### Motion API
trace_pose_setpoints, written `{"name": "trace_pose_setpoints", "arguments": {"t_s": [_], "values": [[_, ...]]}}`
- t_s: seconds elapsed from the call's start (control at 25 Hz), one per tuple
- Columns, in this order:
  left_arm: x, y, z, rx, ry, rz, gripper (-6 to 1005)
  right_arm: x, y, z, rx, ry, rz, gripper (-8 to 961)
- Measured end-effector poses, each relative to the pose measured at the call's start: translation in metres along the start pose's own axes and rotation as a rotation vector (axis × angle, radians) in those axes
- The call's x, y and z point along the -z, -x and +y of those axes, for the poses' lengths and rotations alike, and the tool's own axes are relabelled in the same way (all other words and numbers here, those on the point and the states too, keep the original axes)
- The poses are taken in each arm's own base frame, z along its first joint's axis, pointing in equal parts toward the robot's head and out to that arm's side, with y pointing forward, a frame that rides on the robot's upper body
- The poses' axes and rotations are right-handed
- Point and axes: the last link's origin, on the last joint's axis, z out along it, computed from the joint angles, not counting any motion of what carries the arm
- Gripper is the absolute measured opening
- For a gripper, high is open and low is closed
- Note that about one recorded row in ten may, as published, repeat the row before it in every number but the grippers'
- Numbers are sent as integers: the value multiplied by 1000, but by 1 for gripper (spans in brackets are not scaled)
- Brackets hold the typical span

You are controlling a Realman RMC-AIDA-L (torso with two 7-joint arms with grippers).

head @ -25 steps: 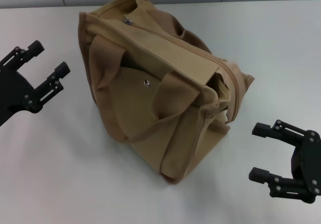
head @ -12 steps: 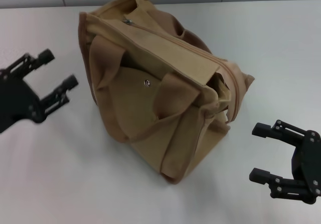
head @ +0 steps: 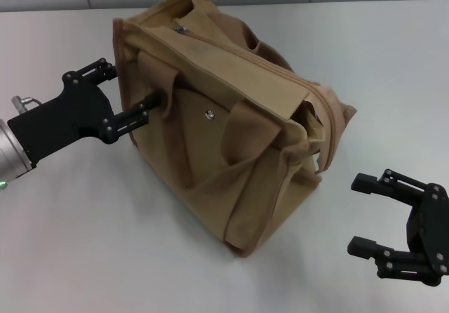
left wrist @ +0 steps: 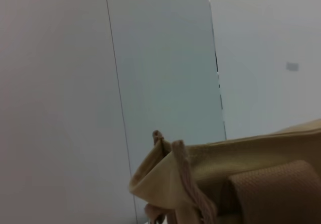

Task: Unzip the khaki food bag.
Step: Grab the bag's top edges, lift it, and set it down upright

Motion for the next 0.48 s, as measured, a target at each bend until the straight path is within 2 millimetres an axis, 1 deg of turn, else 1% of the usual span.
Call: {"name": "trace_pose_setpoints", "arguments": {"t_s": [0.24, 0.48], "values": [[-1, 1, -2, 2, -20, -3, 683, 0, 0, 0, 1, 0, 2, 838], [-9, -1, -2, -5, -3, 0, 681, -3, 1, -3, 5, 9, 3, 838]]}}
